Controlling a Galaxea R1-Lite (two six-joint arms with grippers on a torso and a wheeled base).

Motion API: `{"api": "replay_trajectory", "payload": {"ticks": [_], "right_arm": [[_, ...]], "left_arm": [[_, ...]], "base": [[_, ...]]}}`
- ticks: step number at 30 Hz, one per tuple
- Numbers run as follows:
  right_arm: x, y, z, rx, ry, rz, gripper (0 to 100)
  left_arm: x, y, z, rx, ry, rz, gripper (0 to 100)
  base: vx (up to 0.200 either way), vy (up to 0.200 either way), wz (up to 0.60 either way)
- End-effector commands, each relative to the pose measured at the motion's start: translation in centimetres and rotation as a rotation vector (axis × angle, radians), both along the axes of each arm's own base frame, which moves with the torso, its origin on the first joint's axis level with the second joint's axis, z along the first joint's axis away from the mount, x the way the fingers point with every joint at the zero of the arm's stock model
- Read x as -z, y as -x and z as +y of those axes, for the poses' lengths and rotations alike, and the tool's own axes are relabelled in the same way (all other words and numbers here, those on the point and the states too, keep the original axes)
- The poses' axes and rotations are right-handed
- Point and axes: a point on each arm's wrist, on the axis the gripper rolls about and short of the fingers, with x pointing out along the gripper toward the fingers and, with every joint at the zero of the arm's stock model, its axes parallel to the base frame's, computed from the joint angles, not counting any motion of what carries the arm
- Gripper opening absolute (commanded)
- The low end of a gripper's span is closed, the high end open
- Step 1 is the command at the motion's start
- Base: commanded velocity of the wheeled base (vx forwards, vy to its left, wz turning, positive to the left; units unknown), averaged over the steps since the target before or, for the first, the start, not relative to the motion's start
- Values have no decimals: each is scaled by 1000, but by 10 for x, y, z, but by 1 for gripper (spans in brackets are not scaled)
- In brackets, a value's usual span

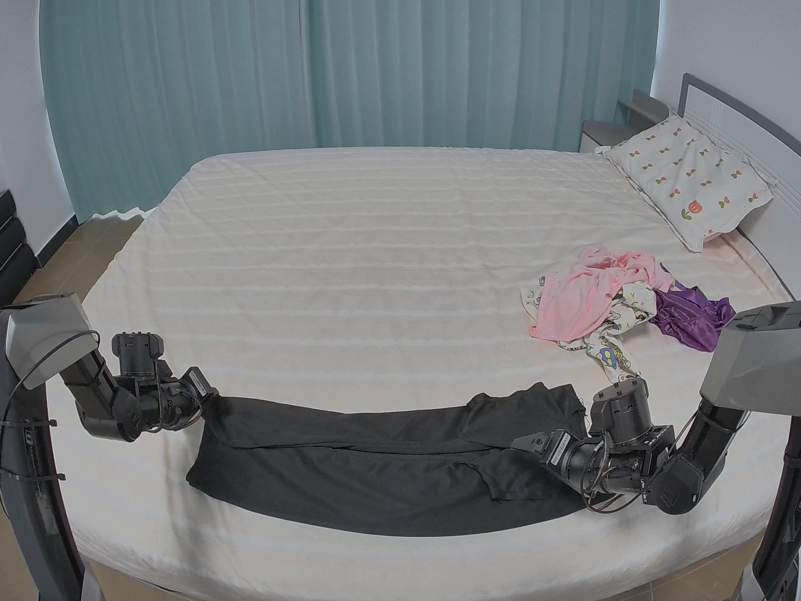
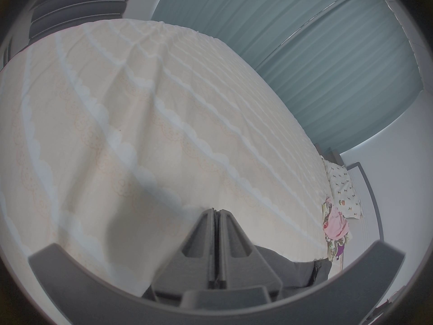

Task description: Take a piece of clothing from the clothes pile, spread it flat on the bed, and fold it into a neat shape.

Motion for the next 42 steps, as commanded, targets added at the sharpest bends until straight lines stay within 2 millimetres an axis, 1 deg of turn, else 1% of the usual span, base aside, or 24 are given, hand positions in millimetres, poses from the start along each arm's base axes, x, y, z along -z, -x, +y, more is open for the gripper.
{"api": "replay_trajectory", "payload": {"ticks": [1,2,3,8,9,11,12,13,14,15,16,18,19,20,23,25,26,27,28,34,39,42], "right_arm": [[1,1,1,-3,1,3,100],[1,1,1,-3,1,3,100],[1,1,1,-3,2,4,100],[1,1,1,-3,1,3,100],[1,1,1,-3,1,3,100],[0,1,1,-3,1,2,100],[0,1,1,-3,1,2,100],[0,1,1,-3,1,2,100],[0,1,1,-3,1,2,100],[0,1,1,-3,0,0,100],[0,1,1,-5,0,0,100],[0,1,1,-5,1,2,100],[0,1,1,-5,1,2,100],[0,2,1,-6,2,4,100],[0,3,3,-12,2,4,100],[1,3,3,-12,3,7,100],[2,3,3,-15,3,9,100],[2,3,3,-15,3,9,100],[3,3,3,-14,5,11,100],[3,3,3,-14,6,13,100],[3,3,3,-15,5,13,100],[3,3,3,-14,6,13,100]], "left_arm": [[1,-1,0,0,0,1,0],[2,-2,0,0,0,1,0],[2,-4,0,-1,1,-2,100],[1,-1,4,-23,17,3,100],[-5,0,5,-37,30,-8,100],[-26,5,10,-63,58,-46,100],[-31,7,12,-66,62,-56,100],[-44,16,16,-63,74,-78,100],[-44,16,16,-63,74,-78,100],[-51,25,14,-17,92,-84,100],[-51,27,13,-5,92,-82,100],[-47,35,11,33,79,-66,100],[-47,35,11,33,79,-66,100],[-39,43,9,65,46,-36,100],[-25,61,5,139,-14,10,100],[-12,75,2,236,-43,39,100],[-8,80,0,280,-44,44,100],[-8,80,0,280,-44,44,100],[-2,87,-2,351,-69,34,100],[7,90,-6,401,-113,34,100],[8,90,-6,393,-124,42,100],[12,92,-6,391,-144,62,100]], "base": [[0,0,0],[0,0,0],[0,0,0],[0,0,0],[0,0,0],[0,0,0],[0,0,0],[0,0,0],[0,0,0],[0,0,0],[0,0,0],[0,0,0],[0,0,0],[0,0,0],[0,0,0],[0,0,0],[0,0,0],[0,0,0],[0,0,0],[0,0,0],[0,0,0],[0,0,0]]}}
